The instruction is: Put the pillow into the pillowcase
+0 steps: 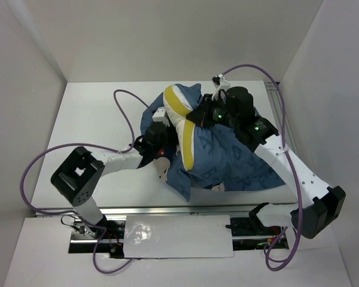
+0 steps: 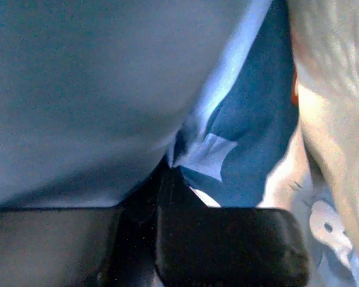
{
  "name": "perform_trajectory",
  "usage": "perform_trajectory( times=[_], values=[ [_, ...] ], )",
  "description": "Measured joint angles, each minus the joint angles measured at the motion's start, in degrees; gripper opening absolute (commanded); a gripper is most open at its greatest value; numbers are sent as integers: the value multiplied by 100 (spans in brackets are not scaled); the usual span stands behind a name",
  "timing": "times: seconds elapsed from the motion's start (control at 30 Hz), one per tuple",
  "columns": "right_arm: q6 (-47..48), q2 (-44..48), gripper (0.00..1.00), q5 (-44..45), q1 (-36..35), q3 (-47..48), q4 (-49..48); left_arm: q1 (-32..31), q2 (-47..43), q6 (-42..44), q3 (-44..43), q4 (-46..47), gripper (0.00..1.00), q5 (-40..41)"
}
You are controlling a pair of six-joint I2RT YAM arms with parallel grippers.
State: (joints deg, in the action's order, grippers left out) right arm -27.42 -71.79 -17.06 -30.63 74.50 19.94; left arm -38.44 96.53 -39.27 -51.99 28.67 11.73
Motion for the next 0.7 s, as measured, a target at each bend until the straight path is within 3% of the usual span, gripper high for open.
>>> perform_trajectory(
  times=[0.23, 0.43, 0.7],
  values=[
    [129, -236, 0, 1423, -227, 2, 627, 546, -1895, 315, 914, -787, 0, -81],
    [238, -1259, 0, 2651, -737, 7, 688, 1414, -3499, 695, 911, -2037, 0, -1222],
    [391, -1729, 0, 2918, -1080, -212, 282, 2566, -3773, 811, 848, -3348, 0, -2031]
  ],
)
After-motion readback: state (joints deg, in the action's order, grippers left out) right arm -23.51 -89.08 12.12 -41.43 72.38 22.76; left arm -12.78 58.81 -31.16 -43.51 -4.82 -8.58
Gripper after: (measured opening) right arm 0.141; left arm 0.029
